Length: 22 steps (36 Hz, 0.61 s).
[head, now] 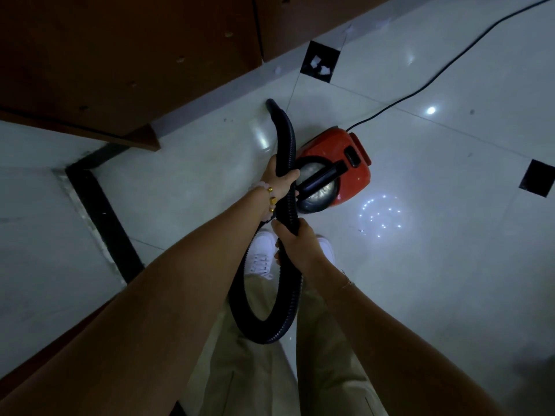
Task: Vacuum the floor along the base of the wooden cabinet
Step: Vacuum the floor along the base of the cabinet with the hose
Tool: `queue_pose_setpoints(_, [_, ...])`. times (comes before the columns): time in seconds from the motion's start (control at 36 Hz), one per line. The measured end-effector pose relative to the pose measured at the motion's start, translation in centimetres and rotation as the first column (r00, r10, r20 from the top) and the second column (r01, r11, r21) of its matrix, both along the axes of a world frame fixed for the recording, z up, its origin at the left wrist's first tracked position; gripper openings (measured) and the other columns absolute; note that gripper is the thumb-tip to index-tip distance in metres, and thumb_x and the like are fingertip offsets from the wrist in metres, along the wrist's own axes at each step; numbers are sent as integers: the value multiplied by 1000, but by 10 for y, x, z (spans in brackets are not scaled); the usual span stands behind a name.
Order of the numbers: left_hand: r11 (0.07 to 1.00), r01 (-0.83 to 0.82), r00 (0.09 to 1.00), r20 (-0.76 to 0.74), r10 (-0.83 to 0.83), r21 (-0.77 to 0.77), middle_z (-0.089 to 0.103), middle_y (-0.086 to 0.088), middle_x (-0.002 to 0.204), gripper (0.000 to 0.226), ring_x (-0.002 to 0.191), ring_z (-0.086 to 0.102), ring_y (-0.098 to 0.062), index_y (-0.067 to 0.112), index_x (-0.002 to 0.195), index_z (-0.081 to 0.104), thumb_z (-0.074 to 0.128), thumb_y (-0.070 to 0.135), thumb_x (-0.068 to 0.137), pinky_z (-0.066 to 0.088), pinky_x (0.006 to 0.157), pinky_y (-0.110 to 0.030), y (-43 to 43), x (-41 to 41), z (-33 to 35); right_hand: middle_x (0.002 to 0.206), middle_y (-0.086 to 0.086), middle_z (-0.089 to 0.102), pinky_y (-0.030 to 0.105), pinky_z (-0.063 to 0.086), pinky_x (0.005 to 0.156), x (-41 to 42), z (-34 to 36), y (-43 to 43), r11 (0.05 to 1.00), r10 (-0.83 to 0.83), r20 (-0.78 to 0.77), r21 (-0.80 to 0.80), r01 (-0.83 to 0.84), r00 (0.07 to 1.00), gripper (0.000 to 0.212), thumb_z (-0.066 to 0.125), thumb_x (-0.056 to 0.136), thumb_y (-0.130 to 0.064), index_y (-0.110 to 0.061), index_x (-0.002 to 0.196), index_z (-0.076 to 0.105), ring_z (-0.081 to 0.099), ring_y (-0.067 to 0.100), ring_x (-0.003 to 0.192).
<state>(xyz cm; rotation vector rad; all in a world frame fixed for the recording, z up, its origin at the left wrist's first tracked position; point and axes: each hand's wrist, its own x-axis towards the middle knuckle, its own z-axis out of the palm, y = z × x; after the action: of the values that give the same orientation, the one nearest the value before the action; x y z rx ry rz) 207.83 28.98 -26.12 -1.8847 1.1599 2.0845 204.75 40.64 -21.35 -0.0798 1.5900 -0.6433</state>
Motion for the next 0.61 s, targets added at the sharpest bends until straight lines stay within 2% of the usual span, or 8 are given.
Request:
queue_pose_setpoints(0.06, [1000, 25, 1000, 4, -25, -8, 57, -14, 117, 54, 76, 63, -20, 24, 143, 31, 53, 25, 94, 56, 91, -43, -1, -3, -1, 66, 6, 54, 22, 46, 40, -3, -2, -1, 1000, -9, 0, -4, 9, 1000, 28, 57, 92, -29, -5, 103, 48, 52, 10, 37])
queue_pose_setpoints(0.11, [999, 45, 999, 12, -45, -16, 57, -16, 122, 55, 89, 64, -27, 24, 143, 32, 54, 26, 93, 53, 96, -48, -4, -6, -4, 66, 6, 54, 23, 47, 41, -5, -3, -2, 1000, -16, 9, -12, 16, 1000, 28, 57, 92, -29, -5, 104, 49, 52, 11, 38])
queue_pose_setpoints(0.19, [998, 68, 997, 25, -68, -5, 59, -11, 103, 54, 79, 64, -24, 26, 141, 33, 55, 28, 92, 54, 94, -51, -9, -10, -6, 66, 5, 54, 25, 47, 42, -9, -6, -6, 1000, -28, 8, -11, 28, 1000, 26, 57, 92, -28, -7, 104, 48, 53, 14, 41])
queue_pose_setpoints(0.25, [997, 73, 997, 35, -73, 3, 60, -12, 100, 55, 78, 63, -24, 27, 141, 33, 55, 30, 91, 54, 93, -52, -12, -13, -7, 65, 5, 54, 23, 46, 40, -11, -9, -9, 999, -41, 9, -14, 41, 999, 25, 56, 92, -27, -6, 103, 49, 52, 12, 37])
queue_pose_setpoints(0.31, [996, 90, 995, 47, -90, 8, 61, -15, 109, 58, 86, 65, -27, 28, 141, 33, 57, 32, 88, 53, 94, -52, -15, -16, -8, 63, 5, 52, 21, 45, 38, -12, -11, -13, 998, -56, 18, -24, 57, 998, 22, 56, 93, -25, -6, 101, 49, 51, 8, 33])
queue_pose_setpoints(0.42, [991, 131, 984, 120, -133, 21, 54, -19, 136, 76, 119, 58, -37, 39, 140, 33, 62, 49, 70, 49, 99, -53, -21, -21, -29, 65, 6, 52, 23, 46, 37, -17, -15, -21, 996, -83, 25, -23, 83, 996, 22, 55, 92, -23, -5, 103, 48, 50, 8, 32])
queue_pose_setpoints(0.56, [989, 147, 982, 118, -147, 7, 50, -19, 140, 78, 123, 56, -37, 37, 140, 34, 62, 49, 68, 48, 102, -51, -33, -30, -39, 62, 6, 51, 24, 46, 37, -25, -19, -32, 992, -120, 19, -21, 121, 993, 22, 57, 91, -23, -4, 100, 49, 48, 11, 32])
queue_pose_setpoints(0.61, [987, 157, 980, 119, -158, 14, 50, -17, 142, 82, 123, 56, -36, 41, 137, 35, 64, 54, 62, 48, 101, -50, -39, -32, -50, 63, 6, 51, 23, 45, 37, -29, -19, -35, 991, -126, 20, -33, 127, 992, 22, 58, 91, -23, -5, 99, 48, 47, 11, 33])
